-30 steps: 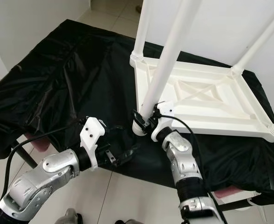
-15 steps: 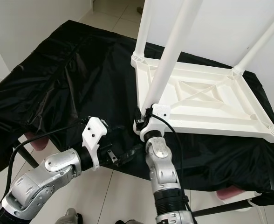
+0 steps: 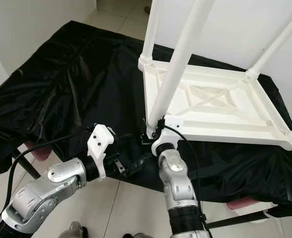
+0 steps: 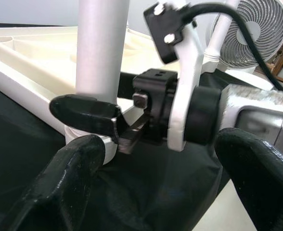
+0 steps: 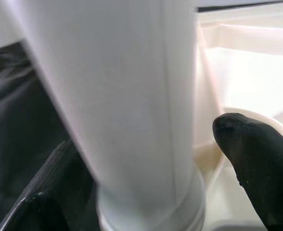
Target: Building children table
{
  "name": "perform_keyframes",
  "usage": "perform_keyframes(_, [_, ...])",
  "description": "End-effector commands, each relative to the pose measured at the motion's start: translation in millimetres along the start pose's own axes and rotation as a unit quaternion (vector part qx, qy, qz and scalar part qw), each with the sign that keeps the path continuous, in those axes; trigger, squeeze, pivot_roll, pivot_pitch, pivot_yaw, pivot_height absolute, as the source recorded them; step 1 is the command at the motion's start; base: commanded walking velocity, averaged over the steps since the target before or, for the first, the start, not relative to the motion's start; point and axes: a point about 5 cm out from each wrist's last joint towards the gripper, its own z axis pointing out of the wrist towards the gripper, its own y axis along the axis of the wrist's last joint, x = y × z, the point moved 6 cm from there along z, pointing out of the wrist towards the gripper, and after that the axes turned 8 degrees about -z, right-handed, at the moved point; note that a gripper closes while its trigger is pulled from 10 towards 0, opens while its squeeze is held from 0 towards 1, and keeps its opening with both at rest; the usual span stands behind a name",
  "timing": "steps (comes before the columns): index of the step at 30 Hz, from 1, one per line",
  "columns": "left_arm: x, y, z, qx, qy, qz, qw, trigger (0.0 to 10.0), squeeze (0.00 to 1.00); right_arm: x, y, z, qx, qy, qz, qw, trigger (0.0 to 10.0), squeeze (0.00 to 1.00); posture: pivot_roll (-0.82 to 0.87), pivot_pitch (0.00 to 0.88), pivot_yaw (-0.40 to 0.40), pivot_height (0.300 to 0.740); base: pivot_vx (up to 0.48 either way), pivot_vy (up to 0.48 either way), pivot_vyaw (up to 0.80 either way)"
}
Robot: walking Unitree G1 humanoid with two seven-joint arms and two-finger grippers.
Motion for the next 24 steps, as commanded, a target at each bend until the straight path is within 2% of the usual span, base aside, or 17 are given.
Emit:
perform_keyframes(1, [-13.7,-5.1,1.1,0.011,-0.051,-0.007,0.999,10.0,0.00,2.1,-2.9,-5.5,0.004,0.036,0.010,0.999,10.0,0.00,0.12,0.124,-0.151,0.740,0.000,0.000,0.00])
perform_keyframes(3, [-13.7,-5.1,1.1,0.011,-0.051,-0.007,0.999,10.0,0.00,2.1,-2.9,-5.5,0.004,0.036,0.010,0.999,10.0,0.00,0.12,0.124,-0.151,0.740,0.000,0.000,0.00])
perform_keyframes(5, [-13.7,-5.3,1.2,0.012,-0.052,-0.007,0.999,10.0,0.00,-1.3,-1.6,-11.5,-0.002,0.103,-0.020,0.994,10.0,0.00,0.10,0.127,-0.150,0.740,0.000,0.000,0.00])
perform_keyframes(7, [-13.7,-5.3,1.2,0.012,-0.052,-0.007,0.999,10.0,0.00,-1.3,-1.6,-11.5,-0.002,0.103,-0.020,0.994,10.0,0.00,0.10,0.127,-0.150,0.740,0.000,0.000,0.00])
perform_keyframes(10, [-13.3,-5.2,1.2,0.014,-0.055,-0.004,0.998,10.0,0.00,-10.9,2.0,-13.1,-0.007,0.172,-0.062,0.983,10.0,0.00,0.11,0.125,-0.148,0.740,0.000,0.000,0.00])
perform_keyframes(15, [-12.7,-4.8,0.9,0.015,-0.054,-0.003,0.998,10.0,0.00,-11.5,4.9,-8.1,-0.013,0.193,-0.075,0.978,10.0,0.00,0.12,0.123,-0.145,0.740,0.000,0.000,0.00])
perform_keyframes(16, [-12.1,-4.5,0.2,0.015,-0.054,-0.002,0.998,10.0,0.00,-6.8,5.9,-0.9,-0.015,0.213,-0.078,0.974,10.0,0.00,0.12,0.121,-0.144,0.740,0.000,0.000,0.00])
perform_keyframes(20, [-11.1,-3.8,-0.7,0.016,-0.051,0.000,0.999,10.0,0.00,3.6,4.2,8.1,-0.016,0.242,-0.078,0.967,10.0,0.00,0.13,0.120,-0.143,0.740,0.000,0.000,0.00])
perform_keyframes(24, [-10.6,-3.6,-1.4,0.016,-0.049,0.001,0.999,10.0,0.00,13.9,-0.9,12.1,-0.011,0.268,-0.072,0.961,10.0,0.00,0.13,0.120,-0.143,0.740,0.000,0.000,0.00])
